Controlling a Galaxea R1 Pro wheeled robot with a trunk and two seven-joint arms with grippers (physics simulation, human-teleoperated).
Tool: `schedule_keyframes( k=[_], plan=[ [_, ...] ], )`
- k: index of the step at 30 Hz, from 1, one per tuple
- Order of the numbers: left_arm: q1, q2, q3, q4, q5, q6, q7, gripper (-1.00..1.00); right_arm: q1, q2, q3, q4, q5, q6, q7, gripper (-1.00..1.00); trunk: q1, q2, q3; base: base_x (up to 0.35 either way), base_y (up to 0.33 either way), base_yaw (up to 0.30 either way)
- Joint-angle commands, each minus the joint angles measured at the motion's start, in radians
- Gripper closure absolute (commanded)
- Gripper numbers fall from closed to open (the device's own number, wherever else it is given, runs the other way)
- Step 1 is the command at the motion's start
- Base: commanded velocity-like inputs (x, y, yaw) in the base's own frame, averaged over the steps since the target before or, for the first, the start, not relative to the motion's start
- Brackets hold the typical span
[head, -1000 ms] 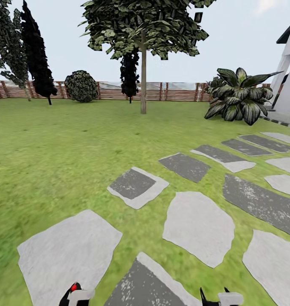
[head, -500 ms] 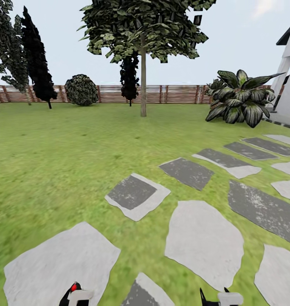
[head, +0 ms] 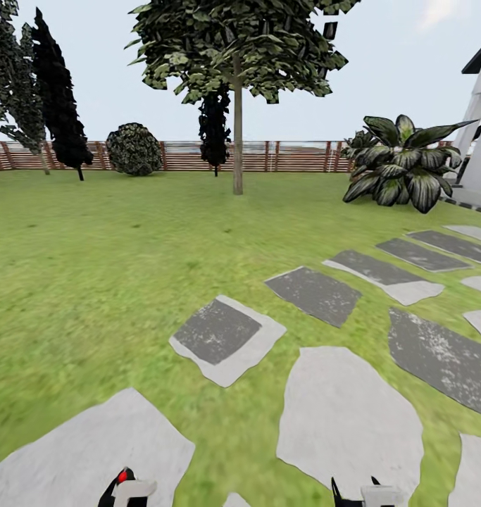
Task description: In the garden, pick up the pesticide atomizer on the floor and spray pesticide onto both trees until each tree trunk is fully covered.
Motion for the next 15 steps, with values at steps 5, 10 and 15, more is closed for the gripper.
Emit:
schedule_keyframes(
  k=[5,10,15],
  plan=[
    [0.0,0.0,0.0,0.0,0.0,0.0,0.0,1.0,0.0,0.0,0.0,0.0,0.001,0.0,0.0,-1.0,0.0,0.0,0.0,0.339,0.0,0.0],
    [0.0,0.0,0.0,0.0,0.0,0.0,0.0,1.0,0.0,0.0,0.0,0.0,0.0,0.0,0.0,-1.0,0.0,0.0,0.0,0.339,0.0,0.0],
    [0.0,0.0,0.0,0.0,0.0,-0.001,0.0,1.0,0.0,0.0,0.0,0.0,0.0,0.0,0.0,-1.0,0.0,0.0,0.0,0.339,0.0,0.0]
  ],
)
